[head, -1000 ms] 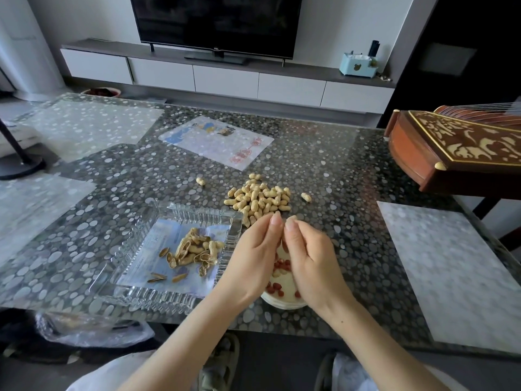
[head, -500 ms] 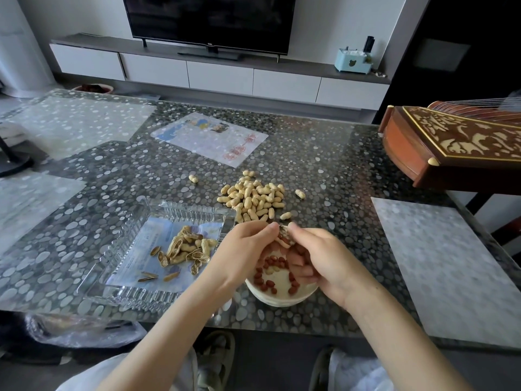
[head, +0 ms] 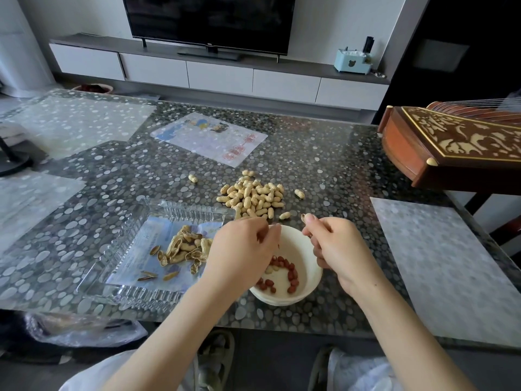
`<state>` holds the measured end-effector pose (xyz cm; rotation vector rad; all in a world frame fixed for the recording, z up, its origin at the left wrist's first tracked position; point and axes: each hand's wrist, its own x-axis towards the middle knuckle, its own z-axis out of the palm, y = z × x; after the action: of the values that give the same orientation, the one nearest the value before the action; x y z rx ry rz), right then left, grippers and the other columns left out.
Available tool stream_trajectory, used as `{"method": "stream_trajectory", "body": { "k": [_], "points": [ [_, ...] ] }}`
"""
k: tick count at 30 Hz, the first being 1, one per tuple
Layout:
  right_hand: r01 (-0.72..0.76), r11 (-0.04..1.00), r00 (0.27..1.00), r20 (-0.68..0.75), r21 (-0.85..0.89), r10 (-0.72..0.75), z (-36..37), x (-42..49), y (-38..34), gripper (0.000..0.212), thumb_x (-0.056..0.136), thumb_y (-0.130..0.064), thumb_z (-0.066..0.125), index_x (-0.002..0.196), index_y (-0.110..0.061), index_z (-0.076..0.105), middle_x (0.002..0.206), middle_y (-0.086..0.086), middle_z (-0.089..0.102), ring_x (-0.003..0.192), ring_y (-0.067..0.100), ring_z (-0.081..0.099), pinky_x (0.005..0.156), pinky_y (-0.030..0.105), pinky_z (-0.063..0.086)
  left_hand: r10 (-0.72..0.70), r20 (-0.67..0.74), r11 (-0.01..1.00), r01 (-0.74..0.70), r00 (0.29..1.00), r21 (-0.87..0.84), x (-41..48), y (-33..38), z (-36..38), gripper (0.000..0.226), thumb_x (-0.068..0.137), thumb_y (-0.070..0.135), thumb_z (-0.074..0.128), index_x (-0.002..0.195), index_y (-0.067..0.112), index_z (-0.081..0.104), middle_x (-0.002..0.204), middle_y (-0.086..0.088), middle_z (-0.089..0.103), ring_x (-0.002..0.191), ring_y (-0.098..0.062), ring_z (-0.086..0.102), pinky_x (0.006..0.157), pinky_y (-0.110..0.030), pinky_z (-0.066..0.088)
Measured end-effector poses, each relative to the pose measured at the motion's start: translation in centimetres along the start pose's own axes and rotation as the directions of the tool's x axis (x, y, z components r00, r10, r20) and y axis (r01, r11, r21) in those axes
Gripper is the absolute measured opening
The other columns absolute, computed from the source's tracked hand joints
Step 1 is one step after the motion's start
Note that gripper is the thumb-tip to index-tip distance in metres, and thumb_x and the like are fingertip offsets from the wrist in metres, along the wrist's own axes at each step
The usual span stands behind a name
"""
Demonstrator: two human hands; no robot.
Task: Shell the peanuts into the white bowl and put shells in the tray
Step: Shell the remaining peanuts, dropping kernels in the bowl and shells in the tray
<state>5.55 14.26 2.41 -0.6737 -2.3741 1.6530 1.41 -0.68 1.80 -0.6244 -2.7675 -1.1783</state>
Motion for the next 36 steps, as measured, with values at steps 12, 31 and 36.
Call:
{"method": "stream_trajectory", "body": {
  "k": [12, 31, 36],
  "points": [
    [0.187, 0.982, 0.97, 0.152, 0.019, -0.187, 1.6, -0.3, -2.0, 0.028, 0.088, -0.035, 0.063, 0.082, -0.008, 0.067, 0.05, -0.006, 0.052, 0.047, 0.008, 0.048, 0.047, 0.018, 0.039, -0.275, -0.009, 0.932, 0.264, 0.961, -0.247, 1.4, -4.2, -5.0, 0.038, 0.089, 0.028, 0.057, 0.055, 0.012, 0.063, 0.045, -0.004, 0.04, 0.034, -0.009, 0.024, 0.044, -0.019, 0.023],
    [0.235, 0.644, 0.971, 0.153, -0.728, -0.182, 3.8, 8.6, -3.0, 0.017, 0.088, -0.012, 0.064, 0.1, -0.017, 0.075, 0.107, 0.002, 0.072, 0.097, 0.016, 0.066, 0.086, 0.025, 0.049, -0.385, -0.146, 0.9, 0.406, 0.911, 0.159, 2.5, -9.3, -7.6, 0.051, 0.093, 0.038, 0.049, 0.052, 0.014, 0.032, 0.048, -0.003, 0.037, 0.045, -0.02, 0.032, 0.049, -0.023, 0.024],
    [0.22, 0.591, 0.971, 0.231, -0.776, -0.059, 2.9, 11.9, 1.2, 0.029, 0.082, -0.025, 0.073, 0.111, -0.022, 0.071, 0.126, 0.01, 0.062, 0.112, 0.021, 0.059, 0.091, 0.029, 0.045, -0.316, -0.201, 0.934, 0.341, 0.927, 0.109, 2.6, -8.6, -7.3, 0.049, 0.092, 0.032, 0.051, 0.052, 0.014, 0.031, 0.045, -0.001, 0.033, 0.043, -0.019, 0.03, 0.047, -0.023, 0.022]
  ]
}}
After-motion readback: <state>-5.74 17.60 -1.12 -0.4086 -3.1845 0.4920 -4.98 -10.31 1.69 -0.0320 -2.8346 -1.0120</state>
